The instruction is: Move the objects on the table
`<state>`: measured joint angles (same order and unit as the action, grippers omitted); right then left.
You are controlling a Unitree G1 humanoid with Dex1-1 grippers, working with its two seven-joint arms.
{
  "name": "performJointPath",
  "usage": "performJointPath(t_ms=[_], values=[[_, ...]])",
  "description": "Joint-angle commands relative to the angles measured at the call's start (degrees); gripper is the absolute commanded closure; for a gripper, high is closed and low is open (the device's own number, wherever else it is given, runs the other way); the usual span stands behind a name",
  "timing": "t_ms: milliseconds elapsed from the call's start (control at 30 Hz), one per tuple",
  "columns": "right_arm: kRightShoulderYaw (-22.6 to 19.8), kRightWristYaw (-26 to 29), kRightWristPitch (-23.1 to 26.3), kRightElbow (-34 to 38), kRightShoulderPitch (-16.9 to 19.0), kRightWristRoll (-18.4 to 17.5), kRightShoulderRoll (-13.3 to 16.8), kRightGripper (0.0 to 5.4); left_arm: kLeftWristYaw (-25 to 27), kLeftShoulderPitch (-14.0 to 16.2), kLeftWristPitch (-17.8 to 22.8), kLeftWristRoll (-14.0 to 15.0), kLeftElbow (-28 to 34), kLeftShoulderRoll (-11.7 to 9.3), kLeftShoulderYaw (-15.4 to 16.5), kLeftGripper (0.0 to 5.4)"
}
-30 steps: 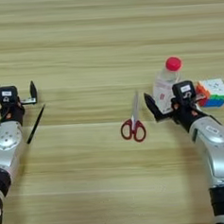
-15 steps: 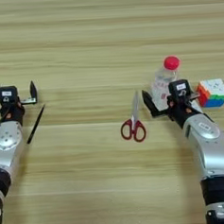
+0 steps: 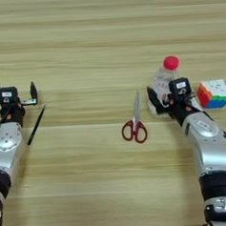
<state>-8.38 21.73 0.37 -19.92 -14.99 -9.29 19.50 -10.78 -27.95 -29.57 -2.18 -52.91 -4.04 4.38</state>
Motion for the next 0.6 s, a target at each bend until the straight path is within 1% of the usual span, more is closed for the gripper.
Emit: performJointPath(t_ms=[33,233,600], values=[[1.4,0.0,-0.5,1.7,-1.8,0.7,-0.9,2.01,0.1,-0.8,0.2,-0.2,-0.8,0.0,0.2,0.00],[2.1,-0.4,0.5,3.3,-3.4,0.4,-1.7,2.15,0.1,-1.0,0.1,-0.2,-1.2,0.0,0.2,0.00],[3.5,-1.4,2.0,8.0,-5.6,0.9,-3.2,2.15,0.1,-0.8,0.0,-0.2,-1.0,-0.1,0.2,0.00]])
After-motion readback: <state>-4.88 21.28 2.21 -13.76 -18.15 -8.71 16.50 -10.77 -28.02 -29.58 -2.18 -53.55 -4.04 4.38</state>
